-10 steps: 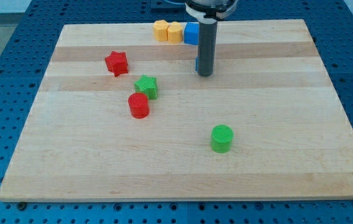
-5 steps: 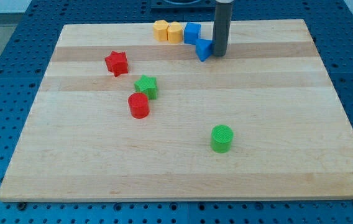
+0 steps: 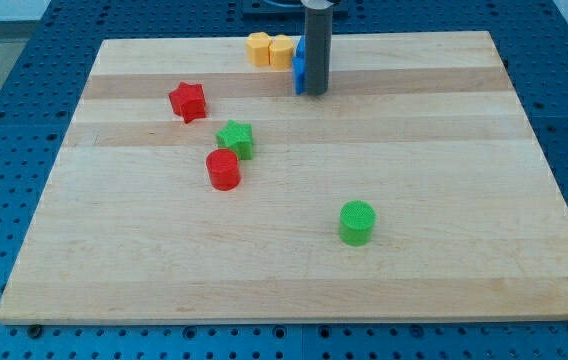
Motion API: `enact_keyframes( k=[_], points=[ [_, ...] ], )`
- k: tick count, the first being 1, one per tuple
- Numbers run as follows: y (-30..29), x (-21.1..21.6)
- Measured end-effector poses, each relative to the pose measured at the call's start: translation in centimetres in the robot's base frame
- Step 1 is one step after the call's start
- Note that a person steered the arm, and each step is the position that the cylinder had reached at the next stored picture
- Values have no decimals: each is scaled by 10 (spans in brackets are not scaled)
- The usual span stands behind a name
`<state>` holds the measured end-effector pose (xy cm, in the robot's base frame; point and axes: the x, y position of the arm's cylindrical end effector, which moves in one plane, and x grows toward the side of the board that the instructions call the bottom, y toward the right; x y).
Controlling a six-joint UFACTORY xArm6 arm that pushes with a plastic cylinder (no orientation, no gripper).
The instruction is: Push blue triangle towards yellow heart
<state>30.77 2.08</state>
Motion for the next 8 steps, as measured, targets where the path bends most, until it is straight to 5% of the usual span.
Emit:
enact_keyframes(
  k=[6, 8],
  points=[
    [-15, -12],
    [-9, 21]
  ],
)
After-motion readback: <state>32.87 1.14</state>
